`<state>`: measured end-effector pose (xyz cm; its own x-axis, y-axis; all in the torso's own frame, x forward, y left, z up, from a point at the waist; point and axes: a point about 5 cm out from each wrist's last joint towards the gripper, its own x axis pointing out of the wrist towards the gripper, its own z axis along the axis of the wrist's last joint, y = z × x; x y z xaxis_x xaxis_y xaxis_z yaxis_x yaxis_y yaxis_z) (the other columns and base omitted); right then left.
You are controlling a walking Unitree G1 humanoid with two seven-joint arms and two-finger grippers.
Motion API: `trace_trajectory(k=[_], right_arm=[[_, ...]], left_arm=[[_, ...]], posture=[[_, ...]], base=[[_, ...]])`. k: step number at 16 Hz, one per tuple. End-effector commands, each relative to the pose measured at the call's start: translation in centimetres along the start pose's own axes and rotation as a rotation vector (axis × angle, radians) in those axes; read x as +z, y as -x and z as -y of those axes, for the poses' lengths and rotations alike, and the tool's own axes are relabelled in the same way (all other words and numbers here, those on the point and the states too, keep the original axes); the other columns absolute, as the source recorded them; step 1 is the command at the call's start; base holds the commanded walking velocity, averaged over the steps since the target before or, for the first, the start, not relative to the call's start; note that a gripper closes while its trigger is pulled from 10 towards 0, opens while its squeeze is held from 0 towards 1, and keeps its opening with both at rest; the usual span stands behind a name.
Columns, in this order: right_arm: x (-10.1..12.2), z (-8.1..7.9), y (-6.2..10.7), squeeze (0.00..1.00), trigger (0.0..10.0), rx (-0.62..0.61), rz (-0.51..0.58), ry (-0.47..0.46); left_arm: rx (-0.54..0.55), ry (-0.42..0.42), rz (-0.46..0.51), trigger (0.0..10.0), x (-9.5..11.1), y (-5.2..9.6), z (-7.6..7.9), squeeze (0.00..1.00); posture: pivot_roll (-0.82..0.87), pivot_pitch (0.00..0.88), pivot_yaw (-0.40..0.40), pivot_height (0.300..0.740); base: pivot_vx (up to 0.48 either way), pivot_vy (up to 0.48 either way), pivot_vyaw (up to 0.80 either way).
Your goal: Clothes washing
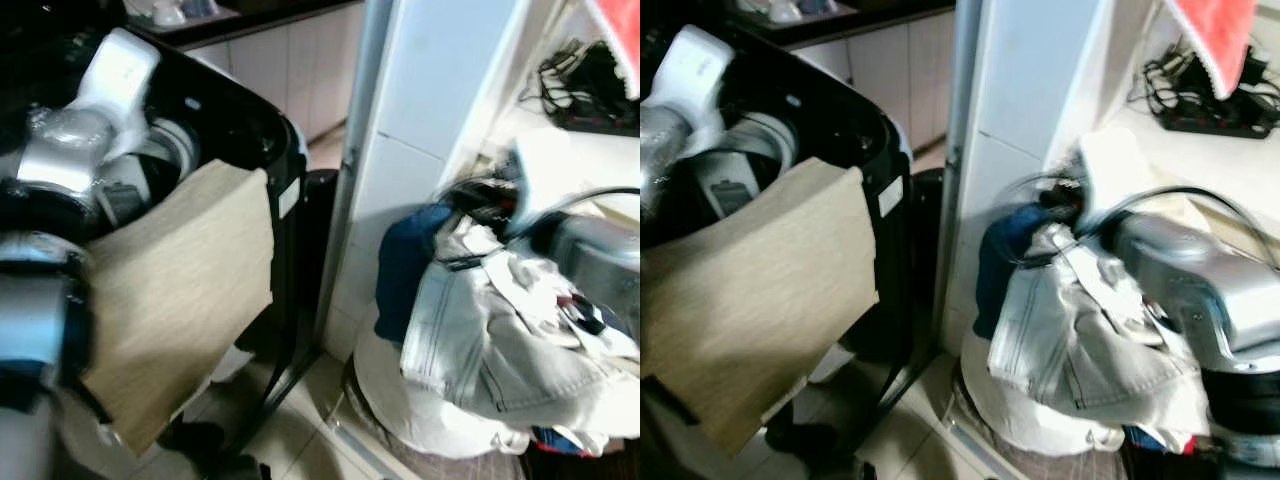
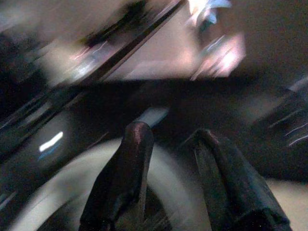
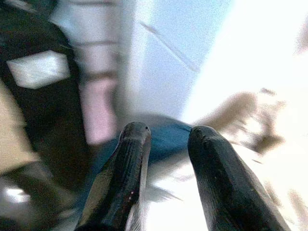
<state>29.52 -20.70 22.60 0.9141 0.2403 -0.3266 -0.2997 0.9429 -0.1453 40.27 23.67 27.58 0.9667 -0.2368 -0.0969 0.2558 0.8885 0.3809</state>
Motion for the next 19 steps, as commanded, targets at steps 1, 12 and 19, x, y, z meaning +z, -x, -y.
trace_trajectory(k=[1,12,19], right_arm=[[-0.6,0.8,0.3,1.0,10.0,-0.039,-0.039,0.007],[-6.4,5.0,1.8,0.0,10.0,-0.046,-0.341,0.085],[-7.8,5.3,1.2,0.0,0.0,-0.013,-0.332,0.018]], left_arm=[[-0.181,0.073,0.087,10.0,0.8,0.1,2.2,0.0],[-1.023,0.18,0.174,10.0,0.6,7.9,15.5,0.0],[-1.027,0.205,0.168,10.0,1.0,8.8,16.2,0.0]], posture=[[-0.07,0.015,-0.036,0.74],[-0.07,0.019,-0.031,0.74],[-0.07,0.011,-0.033,0.74]], base=[[0.0,0.0,0.0],[0.0,0.0,0.0],[0.0,0.0,0.0]])
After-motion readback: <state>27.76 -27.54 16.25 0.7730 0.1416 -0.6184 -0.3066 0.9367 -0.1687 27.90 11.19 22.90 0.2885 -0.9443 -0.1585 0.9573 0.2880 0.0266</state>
